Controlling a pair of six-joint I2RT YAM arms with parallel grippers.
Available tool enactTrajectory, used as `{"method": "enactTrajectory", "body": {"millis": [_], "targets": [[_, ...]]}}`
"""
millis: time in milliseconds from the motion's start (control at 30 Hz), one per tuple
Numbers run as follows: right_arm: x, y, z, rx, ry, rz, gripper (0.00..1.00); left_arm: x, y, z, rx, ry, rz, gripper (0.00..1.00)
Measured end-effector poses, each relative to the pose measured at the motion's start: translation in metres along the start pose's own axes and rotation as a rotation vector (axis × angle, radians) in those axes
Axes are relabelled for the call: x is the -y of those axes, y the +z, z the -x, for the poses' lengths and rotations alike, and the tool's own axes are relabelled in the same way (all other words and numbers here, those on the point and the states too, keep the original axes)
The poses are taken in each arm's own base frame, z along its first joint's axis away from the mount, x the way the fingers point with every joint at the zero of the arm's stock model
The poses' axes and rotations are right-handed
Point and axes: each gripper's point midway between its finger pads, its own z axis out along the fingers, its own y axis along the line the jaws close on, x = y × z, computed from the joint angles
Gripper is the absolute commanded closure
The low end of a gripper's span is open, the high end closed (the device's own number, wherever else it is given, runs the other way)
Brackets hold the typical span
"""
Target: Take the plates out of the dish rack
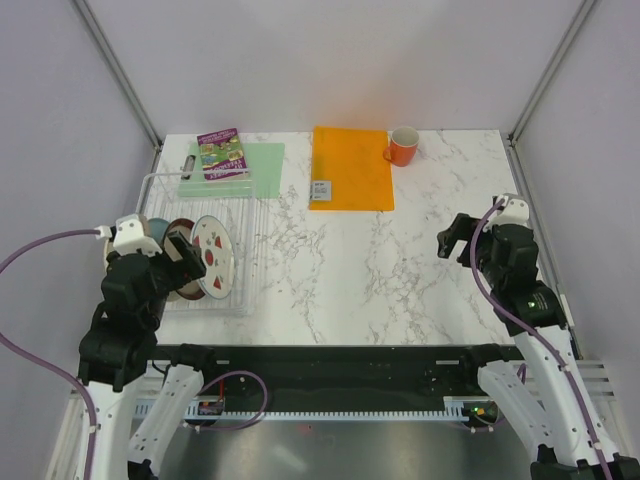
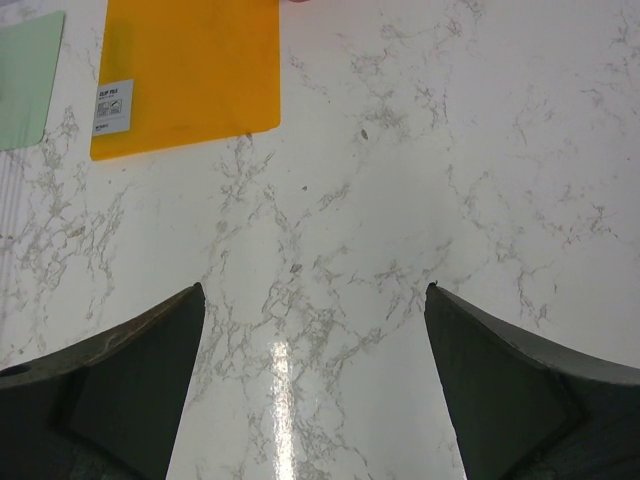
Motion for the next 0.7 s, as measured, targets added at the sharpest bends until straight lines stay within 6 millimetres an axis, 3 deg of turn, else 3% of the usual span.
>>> {"method": "enactTrajectory", "body": {"millis": [367,433,500,567,700], "targets": [[0.002,-0.002,-0.008,-0.004,0.009,0.005,0.02,-0.004,0.037,-0.042,-0.159,0.034,0.070,0.17],[0.002,-0.002,-0.008,-0.005,0.010,0.005,0.02,-0.005,0.043,-0.046,-0.169,0.037,0.083,0.33],[0.002,-0.001,-0.009,-0.008,0.011,0.004,0.02,-0.006,0.049,-0.050,-0.179,0.038,0.099,0.38],[0.002,-0.001,-0.010,-0.010,0.011,0.003,0.02,-0.007,0.056,-0.055,-0.187,0.041,0.109,0.50],[0.003,0.001,-0.014,-0.021,0.010,-0.001,0.02,-0.010,0.065,-0.064,-0.209,0.052,0.136,0.53]]}}
